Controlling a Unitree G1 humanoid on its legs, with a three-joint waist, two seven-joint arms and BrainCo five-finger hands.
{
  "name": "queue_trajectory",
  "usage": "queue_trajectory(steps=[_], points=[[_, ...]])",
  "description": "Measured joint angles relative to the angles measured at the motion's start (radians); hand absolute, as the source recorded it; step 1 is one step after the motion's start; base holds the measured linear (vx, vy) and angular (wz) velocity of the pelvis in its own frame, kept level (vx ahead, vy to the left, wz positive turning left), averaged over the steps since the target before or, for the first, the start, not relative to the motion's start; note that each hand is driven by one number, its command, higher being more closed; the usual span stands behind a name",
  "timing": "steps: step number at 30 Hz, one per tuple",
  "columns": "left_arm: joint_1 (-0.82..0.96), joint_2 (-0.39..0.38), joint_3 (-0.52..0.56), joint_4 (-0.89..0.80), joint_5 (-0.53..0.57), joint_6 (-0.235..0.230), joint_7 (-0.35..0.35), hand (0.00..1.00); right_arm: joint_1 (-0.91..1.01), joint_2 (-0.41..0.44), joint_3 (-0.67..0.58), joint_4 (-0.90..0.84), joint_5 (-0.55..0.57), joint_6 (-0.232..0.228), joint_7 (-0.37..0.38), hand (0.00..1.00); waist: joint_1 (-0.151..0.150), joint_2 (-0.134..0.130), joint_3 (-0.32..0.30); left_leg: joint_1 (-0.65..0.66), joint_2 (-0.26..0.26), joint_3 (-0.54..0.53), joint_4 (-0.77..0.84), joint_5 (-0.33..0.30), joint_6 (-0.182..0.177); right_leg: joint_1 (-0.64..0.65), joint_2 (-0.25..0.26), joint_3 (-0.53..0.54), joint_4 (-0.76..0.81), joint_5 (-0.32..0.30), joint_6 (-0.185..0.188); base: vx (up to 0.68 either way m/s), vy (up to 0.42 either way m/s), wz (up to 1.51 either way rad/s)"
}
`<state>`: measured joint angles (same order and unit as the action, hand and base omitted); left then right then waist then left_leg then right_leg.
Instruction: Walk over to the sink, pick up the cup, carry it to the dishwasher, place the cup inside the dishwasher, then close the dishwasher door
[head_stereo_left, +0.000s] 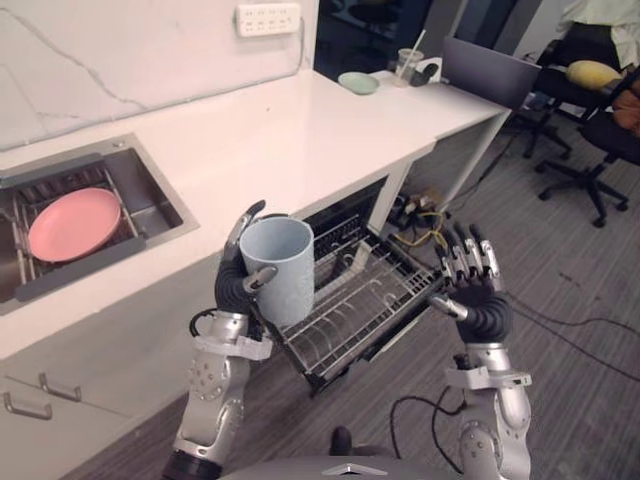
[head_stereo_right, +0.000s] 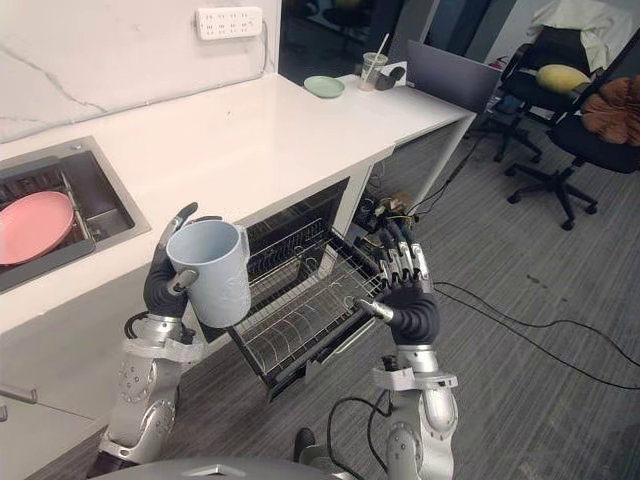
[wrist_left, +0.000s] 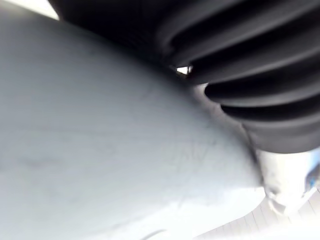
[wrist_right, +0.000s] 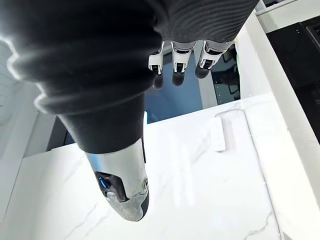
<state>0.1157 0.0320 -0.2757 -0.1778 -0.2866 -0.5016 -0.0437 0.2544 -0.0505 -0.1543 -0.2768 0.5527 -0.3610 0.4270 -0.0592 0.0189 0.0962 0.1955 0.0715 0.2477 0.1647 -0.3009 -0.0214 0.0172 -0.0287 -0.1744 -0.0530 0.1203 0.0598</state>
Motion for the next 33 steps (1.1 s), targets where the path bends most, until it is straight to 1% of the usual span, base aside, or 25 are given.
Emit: queue_trajectory(steps=[1, 3, 7, 10, 12, 13, 14, 16, 17, 19, 23, 26, 28, 33], points=[[0.000, 0.000, 0.000, -0.009, 0.021, 0.000, 0.028, 1.00, -0.005, 0.000, 0.007, -0.001, 0.000, 0.006, -0.001, 0.00, 0.001, 0.000, 0.000, 0.000, -0.007, 0.000, -0.009, 0.004, 0.006, 0.000, -0.002, 0.002, -0.011, 0.007, 0.002, -0.04, 0.015, -0.02], [0.000, 0.000, 0.001, -0.009, 0.044, 0.000, 0.063, 1.00, -0.014, 0.000, 0.020, -0.004, 0.000, 0.019, -0.001, 0.00, -0.001, 0.001, 0.000, -0.002, -0.014, 0.000, -0.012, 0.007, 0.006, 0.002, -0.003, 0.005, -0.026, 0.019, 0.003, -0.04, 0.000, -0.05], [0.000, 0.000, 0.012, -0.006, 0.103, 0.000, 0.130, 1.00, -0.033, 0.000, 0.027, -0.024, 0.012, 0.033, -0.003, 0.00, 0.000, 0.001, 0.001, 0.000, -0.018, 0.000, -0.014, 0.009, 0.010, 0.003, -0.003, 0.011, -0.028, 0.022, 0.004, -0.05, -0.011, -0.04], [-0.007, -0.001, 0.018, 0.003, 0.196, 0.003, 0.225, 1.00, -0.072, 0.000, 0.035, -0.035, 0.052, 0.044, -0.026, 0.00, 0.000, 0.000, 0.001, 0.000, -0.026, 0.003, -0.034, 0.019, 0.017, -0.012, -0.005, 0.024, -0.028, 0.032, 0.003, -0.06, -0.015, -0.11], [-0.019, -0.001, 0.015, 0.029, 0.258, 0.005, 0.282, 1.00, -0.079, 0.000, 0.048, -0.056, 0.088, 0.064, -0.028, 0.00, -0.001, 0.002, 0.002, 0.006, -0.029, 0.005, -0.045, 0.024, 0.019, -0.014, -0.006, 0.029, -0.028, 0.036, 0.003, -0.07, -0.009, -0.09], [-0.024, -0.001, 0.014, 0.041, 0.281, 0.014, 0.307, 1.00, -0.081, 0.000, 0.064, -0.071, 0.096, 0.064, -0.029, 0.00, -0.002, 0.002, 0.002, 0.008, -0.029, 0.010, -0.046, 0.025, 0.019, -0.014, -0.005, 0.033, -0.028, 0.039, 0.001, -0.06, -0.009, -0.08], [-0.025, -0.001, 0.014, 0.043, 0.286, 0.016, 0.312, 1.00, -0.081, 0.000, 0.070, -0.074, 0.100, 0.065, -0.029, 0.00, -0.002, 0.002, 0.002, 0.008, -0.029, 0.011, -0.046, 0.025, 0.019, -0.014, -0.004, 0.035, -0.028, 0.039, 0.000, -0.06, -0.011, -0.14], [-0.040, -0.001, 0.000, 0.061, 0.344, 0.023, 0.366, 1.00, -0.084, 0.000, 0.112, -0.104, 0.113, 0.086, -0.026, 0.00, 0.000, 0.002, 0.004, 0.009, -0.030, 0.028, -0.045, 0.025, 0.019, -0.021, -0.003, 0.053, -0.029, 0.047, -0.001, -0.05, -0.009, -0.19], [-0.050, -0.001, -0.003, 0.071, 0.365, 0.024, 0.382, 1.00, -0.085, 0.001, 0.121, -0.104, 0.114, 0.090, -0.024, 0.00, -0.001, 0.002, 0.005, 0.010, -0.030, 0.029, -0.044, 0.025, 0.019, -0.021, -0.003, 0.054, -0.029, 0.048, -0.002, -0.06, -0.013, -0.13], [-0.080, -0.001, -0.012, 0.094, 0.432, 0.032, 0.429, 1.00, -0.086, 0.001, 0.155, -0.104, 0.118, 0.115, -0.023, 0.00, -0.006, -0.002, 0.007, 0.010, -0.031, 0.032, -0.044, 0.026, 0.019, -0.022, -0.003, 0.058, -0.029, 0.050, -0.002, -0.06, -0.018, -0.05], [-0.114, -0.002, -0.041, 0.120, 0.500, 0.038, 0.492, 1.00, -0.102, 0.000, 0.196, -0.104, 0.119, 0.146, -0.024, 0.00, -0.005, -0.002, 0.007, 0.008, -0.030, 0.046, -0.044, 0.027, 0.017, -0.031, -0.003, 0.072, -0.029, 0.057, -0.002, -0.04, -0.011, -0.12], [-0.149, -0.002, -0.055, 0.145, 0.562, 0.048, 0.538, 1.00, -0.127, -0.001, 0.222, -0.103, 0.117, 0.153, -0.035, 0.00, -0.006, -0.003, 0.007, -0.002, -0.033, 0.055, -0.044, 0.030, 0.017, -0.045, -0.004, 0.081, -0.029, 0.064, -0.004, -0.02, -0.006, -0.08], [-0.178, -0.002, -0.078, 0.164, 0.594, 0.064, 0.563, 1.00, -0.138, -0.002, 0.237, -0.103, 0.111, 0.174, -0.050, 0.00, -0.008, -0.003, 0.007, -0.001, -0.035, 0.056, -0.044, 0.031, 0.018, -0.045, -0.004, 0.082, -0.029, 0.067, -0.006, 0.00, 0.000, 0.00], [-0.211, -0.003, -0.120, 0.202, 0.609, 0.070, 0.586, 1.00, -0.152, -0.019, 0.286, -0.103, 0.107, 0.213, -0.082, 0.00, -0.010, -0.003, 0.007, -0.002, -0.045, 0.059, -0.046, 0.036, 0.025, -0.048, -0.008, 0.087, -0.029, 0.075, -0.003, -0.04, 0.000, -0.01]])
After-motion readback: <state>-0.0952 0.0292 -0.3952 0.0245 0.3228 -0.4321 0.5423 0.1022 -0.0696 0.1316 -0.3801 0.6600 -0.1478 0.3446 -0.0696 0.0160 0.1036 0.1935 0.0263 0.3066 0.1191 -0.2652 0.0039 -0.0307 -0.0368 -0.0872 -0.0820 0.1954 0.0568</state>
